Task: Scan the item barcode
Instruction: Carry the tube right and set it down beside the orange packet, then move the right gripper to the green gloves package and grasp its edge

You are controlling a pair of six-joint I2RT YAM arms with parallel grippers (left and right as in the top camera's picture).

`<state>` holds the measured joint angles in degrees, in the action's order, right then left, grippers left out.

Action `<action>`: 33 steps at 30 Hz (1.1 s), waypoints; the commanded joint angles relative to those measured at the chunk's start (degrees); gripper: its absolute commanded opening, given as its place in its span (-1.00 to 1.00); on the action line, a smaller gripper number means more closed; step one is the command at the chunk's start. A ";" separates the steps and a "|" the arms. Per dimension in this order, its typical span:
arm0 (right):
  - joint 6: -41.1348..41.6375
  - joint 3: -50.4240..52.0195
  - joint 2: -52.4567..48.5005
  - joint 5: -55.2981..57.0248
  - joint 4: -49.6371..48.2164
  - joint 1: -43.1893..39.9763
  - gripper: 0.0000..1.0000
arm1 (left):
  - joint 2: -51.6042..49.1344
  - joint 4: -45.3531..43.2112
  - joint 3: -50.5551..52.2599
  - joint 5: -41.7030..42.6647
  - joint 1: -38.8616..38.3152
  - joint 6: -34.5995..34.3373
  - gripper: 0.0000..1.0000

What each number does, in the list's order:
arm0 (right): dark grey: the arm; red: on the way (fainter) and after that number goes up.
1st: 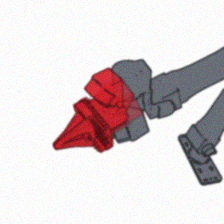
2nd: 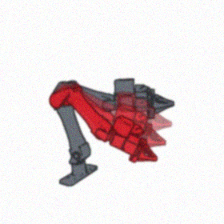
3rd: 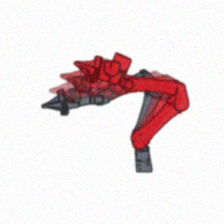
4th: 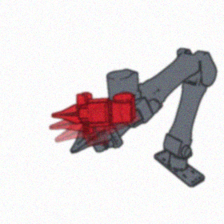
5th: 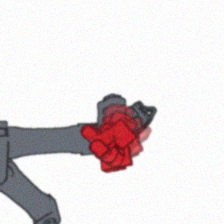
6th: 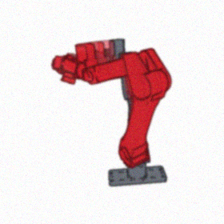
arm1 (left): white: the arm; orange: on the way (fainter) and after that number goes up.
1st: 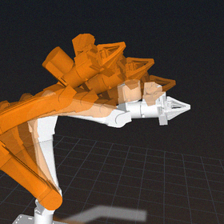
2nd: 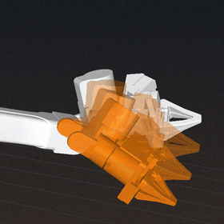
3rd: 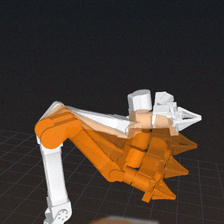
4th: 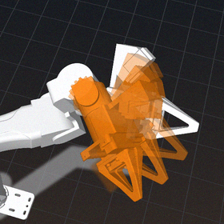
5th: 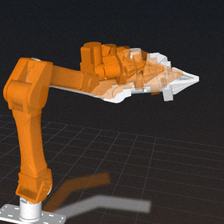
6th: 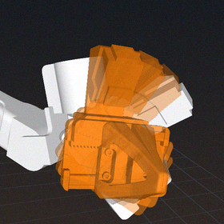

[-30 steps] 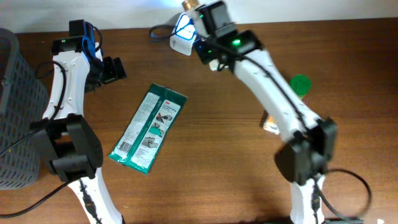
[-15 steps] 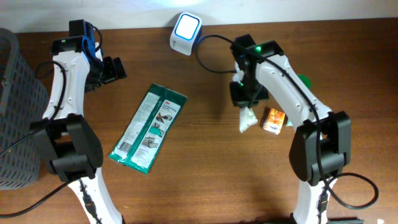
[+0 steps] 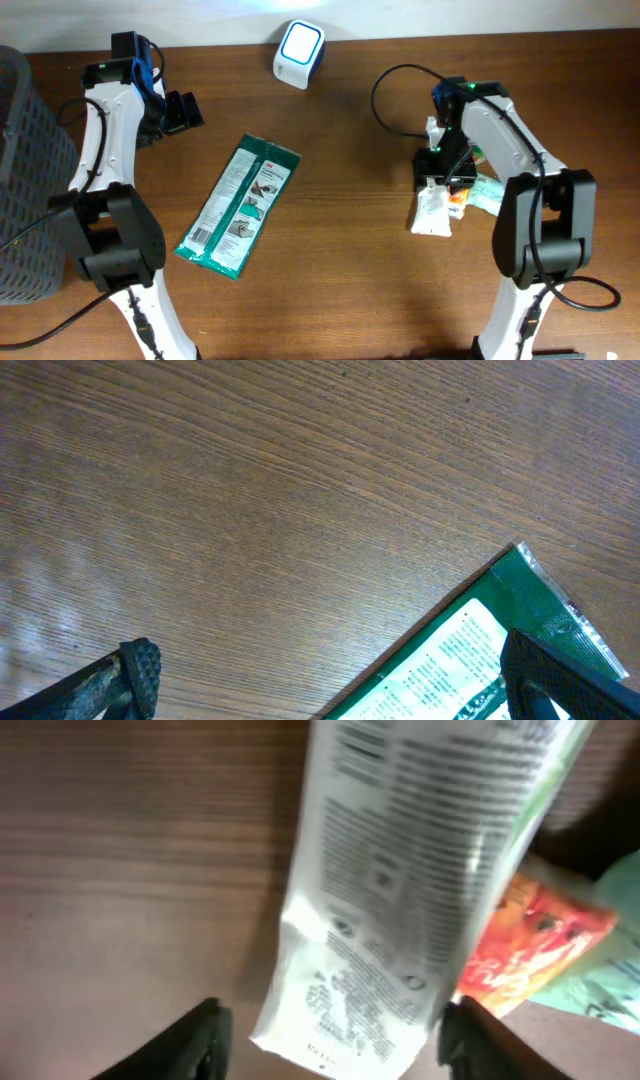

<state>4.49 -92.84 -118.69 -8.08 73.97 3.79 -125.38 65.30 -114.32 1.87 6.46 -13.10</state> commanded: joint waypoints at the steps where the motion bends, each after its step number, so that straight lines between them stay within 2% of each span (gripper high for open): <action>1: -5.84 -7.28 1.38 -10.62 1.31 0.76 0.36 | -0.42 -0.09 -0.79 -0.33 0.11 -0.07 0.98; 5: -5.81 -11.45 1.99 -14.86 0.83 3.80 0.38 | -0.42 -0.02 -0.79 2.45 -0.11 -0.09 0.98; 9: -5.79 -11.43 1.92 -14.88 -0.61 6.47 0.56 | -0.42 1.73 -0.79 5.29 -0.13 -0.09 0.99; 12: -5.75 -11.43 1.92 -15.80 -1.31 7.32 0.61 | -0.42 4.66 -0.79 6.08 -0.17 0.31 0.95; 13: -5.77 -11.43 1.92 -16.41 -1.36 7.52 0.63 | -0.42 5.64 -0.79 6.05 -0.24 2.36 0.67; 14: -5.77 -11.43 1.92 -16.83 -1.40 7.76 0.66 | -0.42 6.51 -0.79 5.64 -0.35 3.72 0.12; 15: -5.75 -11.43 1.92 -16.85 -1.49 7.89 0.68 | -0.42 7.23 -0.79 4.72 -0.46 4.02 -0.75; 16: -5.75 -11.43 1.90 -16.83 -1.86 8.26 0.69 | -0.42 7.89 -0.79 3.87 -0.57 4.00 -1.00; 18: -5.73 -11.41 1.86 -16.83 -2.95 9.33 0.71 | -0.42 7.96 0.11 1.29 -1.01 4.04 -1.00; 19: -5.73 -11.41 1.86 -16.81 -3.37 9.75 0.79 | -0.42 7.82 0.74 -0.28 -1.33 4.26 -1.00; 21: -5.73 -11.41 1.86 -16.81 -3.96 10.49 0.89 | -0.42 6.12 3.91 -3.32 -2.47 9.09 -1.00; 26: -5.75 -11.41 1.86 -16.81 -4.42 10.97 0.96 | -0.42 0.96 12.63 -5.27 -4.35 17.29 -1.00; 33: -5.73 -11.32 1.31 -16.81 -4.39 10.97 0.98 | -0.42 -7.21 23.80 -4.24 -7.15 17.99 -1.00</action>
<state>-0.91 -103.35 -118.54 -24.16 69.78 14.52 -125.49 59.72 -94.08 -2.50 0.49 3.31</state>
